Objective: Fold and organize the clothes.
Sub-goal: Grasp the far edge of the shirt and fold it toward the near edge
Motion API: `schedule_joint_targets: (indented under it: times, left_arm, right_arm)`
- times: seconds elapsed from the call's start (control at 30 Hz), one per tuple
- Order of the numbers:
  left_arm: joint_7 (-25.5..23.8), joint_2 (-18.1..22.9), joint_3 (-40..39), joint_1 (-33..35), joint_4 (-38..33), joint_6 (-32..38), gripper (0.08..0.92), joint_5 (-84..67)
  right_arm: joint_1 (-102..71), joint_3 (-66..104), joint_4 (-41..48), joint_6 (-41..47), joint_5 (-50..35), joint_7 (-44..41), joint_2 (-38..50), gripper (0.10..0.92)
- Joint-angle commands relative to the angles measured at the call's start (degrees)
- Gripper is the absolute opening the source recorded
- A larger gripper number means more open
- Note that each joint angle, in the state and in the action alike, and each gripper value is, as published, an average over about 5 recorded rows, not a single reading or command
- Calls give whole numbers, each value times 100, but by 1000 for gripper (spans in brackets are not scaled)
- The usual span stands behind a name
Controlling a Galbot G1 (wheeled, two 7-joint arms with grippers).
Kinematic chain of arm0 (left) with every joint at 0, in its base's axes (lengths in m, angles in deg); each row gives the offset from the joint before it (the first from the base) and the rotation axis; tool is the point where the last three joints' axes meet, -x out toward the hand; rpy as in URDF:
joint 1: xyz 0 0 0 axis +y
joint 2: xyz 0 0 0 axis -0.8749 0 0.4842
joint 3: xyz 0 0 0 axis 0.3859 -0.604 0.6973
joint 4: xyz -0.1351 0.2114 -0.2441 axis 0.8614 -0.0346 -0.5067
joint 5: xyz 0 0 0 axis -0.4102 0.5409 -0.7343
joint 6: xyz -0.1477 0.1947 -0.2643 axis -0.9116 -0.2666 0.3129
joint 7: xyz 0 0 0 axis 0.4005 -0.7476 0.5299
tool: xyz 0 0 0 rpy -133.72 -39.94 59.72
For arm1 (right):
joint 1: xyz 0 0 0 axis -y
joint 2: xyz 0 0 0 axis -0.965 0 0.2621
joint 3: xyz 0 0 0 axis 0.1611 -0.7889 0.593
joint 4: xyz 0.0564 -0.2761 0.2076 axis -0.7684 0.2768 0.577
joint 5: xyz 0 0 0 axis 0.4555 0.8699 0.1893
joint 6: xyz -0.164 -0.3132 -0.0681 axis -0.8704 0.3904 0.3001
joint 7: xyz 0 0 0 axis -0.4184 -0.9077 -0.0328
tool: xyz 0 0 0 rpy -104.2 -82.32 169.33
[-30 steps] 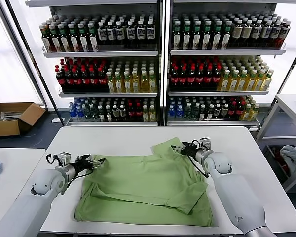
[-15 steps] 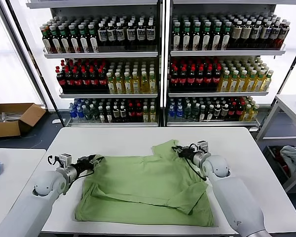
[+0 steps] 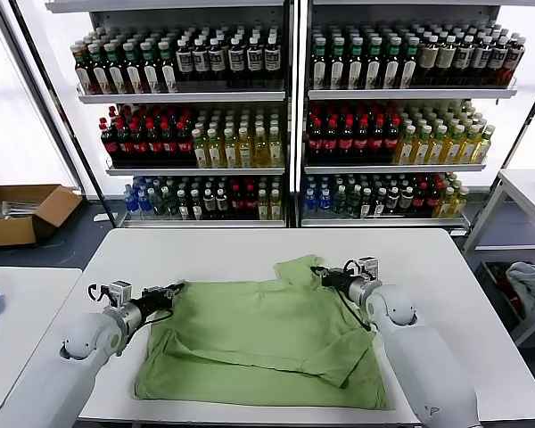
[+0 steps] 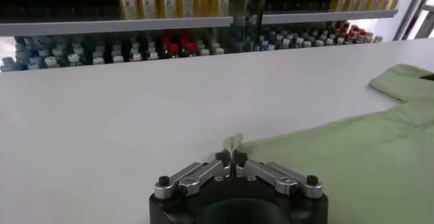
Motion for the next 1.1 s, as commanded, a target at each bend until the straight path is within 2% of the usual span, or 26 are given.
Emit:
schedule_joint_targets:
  times: [0.03, 0.4, 0.57, 0.8, 1.1]
  left_arm:
    - [400, -50, 550, 715, -1437, 338, 90, -169]
    - [520, -153, 1742, 2396, -2995, 133, 90, -159]
    - [491, -206, 2309, 3304, -3495, 16, 90, -17]
    - [256, -177, 2813, 4394, -3681, 75, 90, 309]
    - [2, -138, 2644, 4708, -3608, 118, 91, 1087]
  right_arm:
    - [-874, 625, -1811, 29, -727, 181, 110, 106]
    - [-3165, 1877, -4109, 78, -1011, 236, 330, 106]
    - [-4356, 2403, -4839, 27, -836, 162, 274, 106]
    - [-5568, 2716, -5144, -319, -168, -70, 141, 106]
    - [-5928, 2804, -5097, -838, 395, 85, -137, 107]
